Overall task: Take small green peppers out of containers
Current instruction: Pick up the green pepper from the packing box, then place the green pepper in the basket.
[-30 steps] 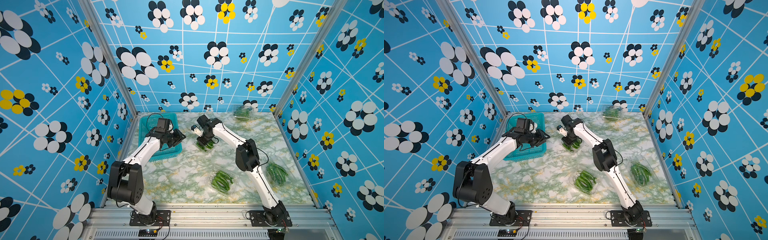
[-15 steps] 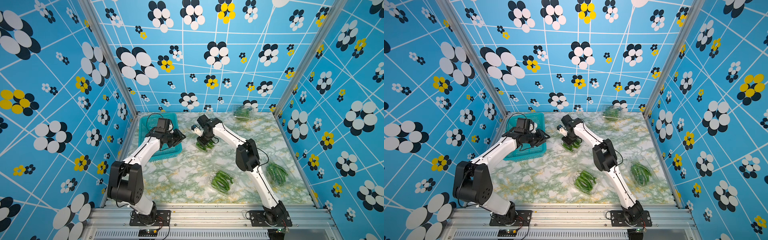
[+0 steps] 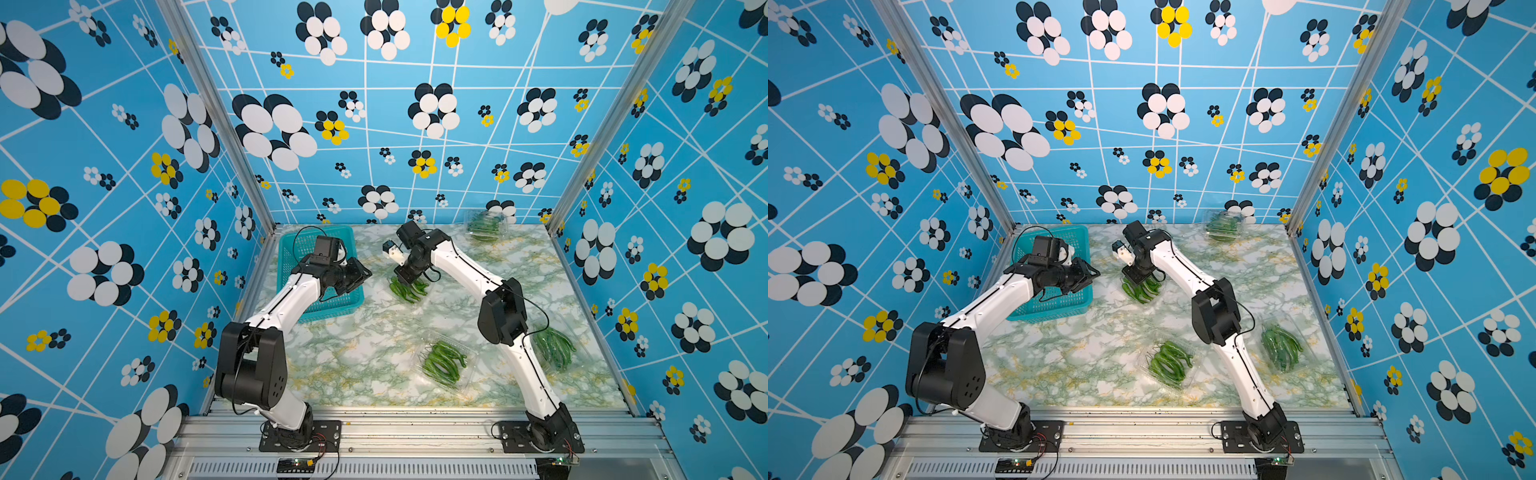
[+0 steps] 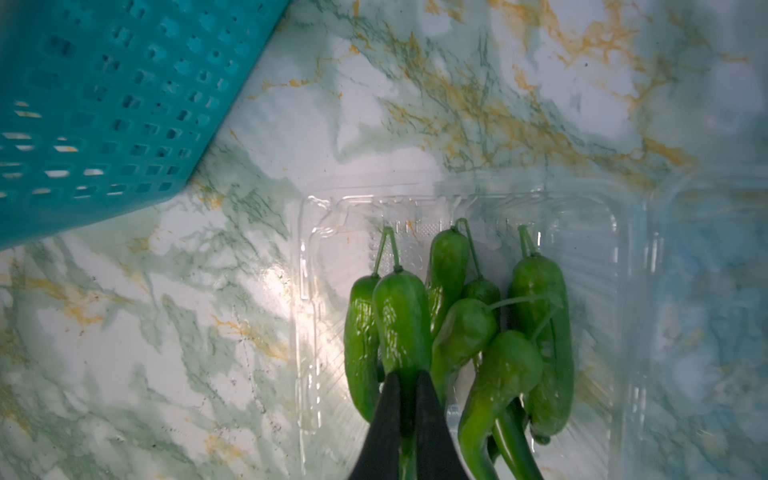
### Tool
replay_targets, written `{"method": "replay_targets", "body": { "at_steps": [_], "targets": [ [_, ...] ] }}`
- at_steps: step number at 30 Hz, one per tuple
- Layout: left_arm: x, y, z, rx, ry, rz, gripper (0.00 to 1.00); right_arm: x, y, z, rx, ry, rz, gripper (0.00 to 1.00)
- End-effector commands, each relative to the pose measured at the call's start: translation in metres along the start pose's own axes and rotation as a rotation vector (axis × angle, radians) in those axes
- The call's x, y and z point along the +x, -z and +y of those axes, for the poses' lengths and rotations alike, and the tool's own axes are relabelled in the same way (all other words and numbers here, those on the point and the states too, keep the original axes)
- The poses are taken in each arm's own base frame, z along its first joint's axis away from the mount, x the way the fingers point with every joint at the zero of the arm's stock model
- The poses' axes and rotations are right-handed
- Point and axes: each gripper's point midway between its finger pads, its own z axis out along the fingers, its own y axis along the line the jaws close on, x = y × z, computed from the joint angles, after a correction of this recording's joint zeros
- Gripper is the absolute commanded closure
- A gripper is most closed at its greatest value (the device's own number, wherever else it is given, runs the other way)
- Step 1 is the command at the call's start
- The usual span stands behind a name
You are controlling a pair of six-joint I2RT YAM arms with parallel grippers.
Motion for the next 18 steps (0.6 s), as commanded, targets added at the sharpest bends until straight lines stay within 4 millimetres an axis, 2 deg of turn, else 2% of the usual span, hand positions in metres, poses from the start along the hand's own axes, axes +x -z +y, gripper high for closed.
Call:
{"method": "replay_targets", "body": {
  "at_steps": [1, 10, 18],
  "targets": [
    [-0.001, 0.006, 0.0, 0.012, 0.004, -0.009, 0.58, -0.002, 0.019, 0.011, -0.021, -0.009, -0.015, 1.0],
    [-0.001, 0.002, 0.001, 0.015, 0.006, -0.006, 0.58, -0.015, 0.043, 0.009, 0.01, -0.008, -0.07, 1.0],
    [-0.001, 0.0, 0.0, 0.019, 0.009, -0.002, 0.58, -0.018, 0.057, 0.007, 0.029, -0.011, -0.092, 1.0]
  ]
}}
